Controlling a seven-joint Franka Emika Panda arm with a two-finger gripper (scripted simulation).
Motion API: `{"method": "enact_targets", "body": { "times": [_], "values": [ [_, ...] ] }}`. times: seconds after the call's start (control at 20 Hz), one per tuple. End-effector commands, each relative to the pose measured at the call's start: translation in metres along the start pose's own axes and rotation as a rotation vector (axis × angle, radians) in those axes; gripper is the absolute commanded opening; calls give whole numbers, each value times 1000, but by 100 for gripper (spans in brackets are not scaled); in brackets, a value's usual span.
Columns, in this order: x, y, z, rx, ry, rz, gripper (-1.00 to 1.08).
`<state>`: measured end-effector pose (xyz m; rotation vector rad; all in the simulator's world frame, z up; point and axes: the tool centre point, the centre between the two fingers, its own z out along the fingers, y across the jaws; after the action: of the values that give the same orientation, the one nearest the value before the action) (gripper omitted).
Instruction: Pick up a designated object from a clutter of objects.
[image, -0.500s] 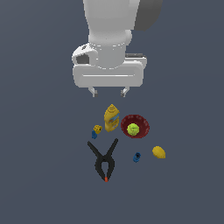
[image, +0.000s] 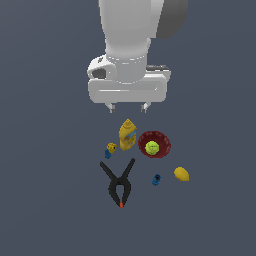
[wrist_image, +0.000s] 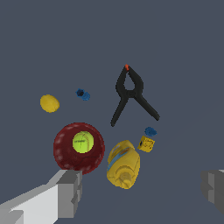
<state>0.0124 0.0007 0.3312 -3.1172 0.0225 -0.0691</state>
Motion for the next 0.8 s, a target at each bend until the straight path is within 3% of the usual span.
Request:
{"method": "enact_targets", "body": {
  "times": [0.0,0.35,0.75],
  "values": [
    [-1,-2,2,4,-4,2,100],
    [2,3,11,4,-5,32,100],
    [8,23,59,4,-13,172,100]
  ]
}}
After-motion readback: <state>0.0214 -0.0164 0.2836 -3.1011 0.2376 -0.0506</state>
